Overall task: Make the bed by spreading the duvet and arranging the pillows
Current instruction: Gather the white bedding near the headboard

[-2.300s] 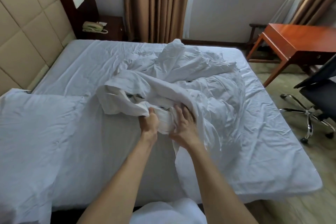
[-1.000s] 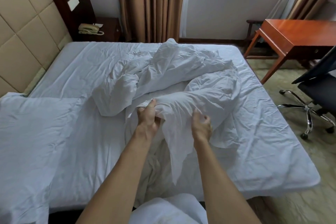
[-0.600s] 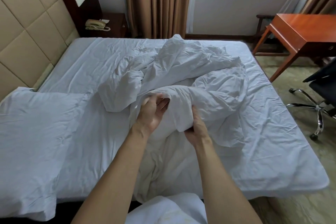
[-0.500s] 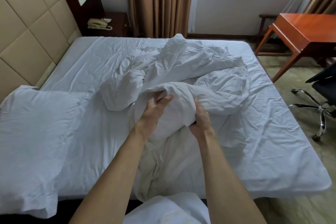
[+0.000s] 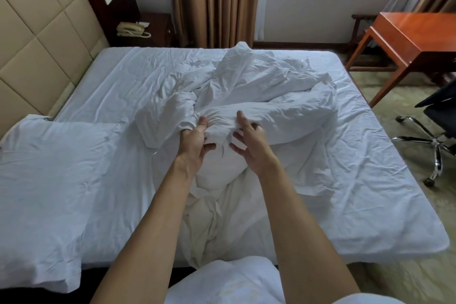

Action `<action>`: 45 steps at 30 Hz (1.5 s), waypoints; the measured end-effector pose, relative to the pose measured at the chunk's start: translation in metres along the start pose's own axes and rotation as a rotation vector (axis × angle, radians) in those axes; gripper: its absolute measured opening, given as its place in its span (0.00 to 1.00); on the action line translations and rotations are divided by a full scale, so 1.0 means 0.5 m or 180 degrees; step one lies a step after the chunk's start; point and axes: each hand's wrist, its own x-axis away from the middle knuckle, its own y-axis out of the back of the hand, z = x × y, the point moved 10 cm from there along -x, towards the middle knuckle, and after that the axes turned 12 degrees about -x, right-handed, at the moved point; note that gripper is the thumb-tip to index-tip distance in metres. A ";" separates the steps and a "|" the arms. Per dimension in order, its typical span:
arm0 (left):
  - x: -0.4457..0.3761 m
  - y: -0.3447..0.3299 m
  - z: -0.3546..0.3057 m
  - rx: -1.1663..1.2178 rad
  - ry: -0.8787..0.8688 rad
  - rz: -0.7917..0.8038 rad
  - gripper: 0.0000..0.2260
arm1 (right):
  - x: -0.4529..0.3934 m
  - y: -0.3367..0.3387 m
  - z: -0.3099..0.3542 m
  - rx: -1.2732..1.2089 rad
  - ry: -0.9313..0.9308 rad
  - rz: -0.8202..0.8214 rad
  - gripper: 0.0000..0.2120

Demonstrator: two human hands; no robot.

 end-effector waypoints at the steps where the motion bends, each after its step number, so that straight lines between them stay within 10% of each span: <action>1: 0.002 0.006 0.004 -0.0047 -0.0017 -0.0044 0.13 | -0.004 0.012 -0.012 -0.0184 -0.0072 -0.0191 0.28; 6: 0.011 0.025 0.027 -0.0165 -0.0153 -0.0022 0.16 | -0.037 0.035 -0.047 -0.1472 -0.0295 -0.0403 0.30; 11: 0.041 0.007 0.044 0.0127 -0.0005 0.0521 0.22 | -0.053 0.070 -0.027 -0.0632 0.0163 -0.1027 0.14; 14: 0.057 -0.022 0.048 0.0407 0.0408 0.1016 0.25 | -0.025 -0.012 0.003 -0.0215 0.0491 -0.0440 0.11; 21: 0.045 0.057 0.060 0.0971 0.0682 0.0242 0.17 | 0.030 -0.148 0.007 0.0704 0.0270 0.0918 0.06; 25: 0.073 0.095 0.010 0.1306 0.0108 -0.0079 0.30 | -0.019 -0.073 -0.052 0.0130 -0.0355 0.0131 0.12; 31: 0.051 0.163 0.090 0.1125 0.0511 -0.0342 0.11 | -0.072 -0.014 -0.140 -0.1393 -0.0897 -0.0202 0.23; 42: 0.027 0.262 0.058 0.1224 0.0737 -0.0006 0.08 | -0.104 -0.105 -0.064 -0.0628 0.0233 -0.0889 0.24; 45: 0.017 0.371 0.014 0.1348 0.0334 -0.0066 0.23 | -0.104 -0.218 -0.085 -0.0335 0.0397 -0.0703 0.25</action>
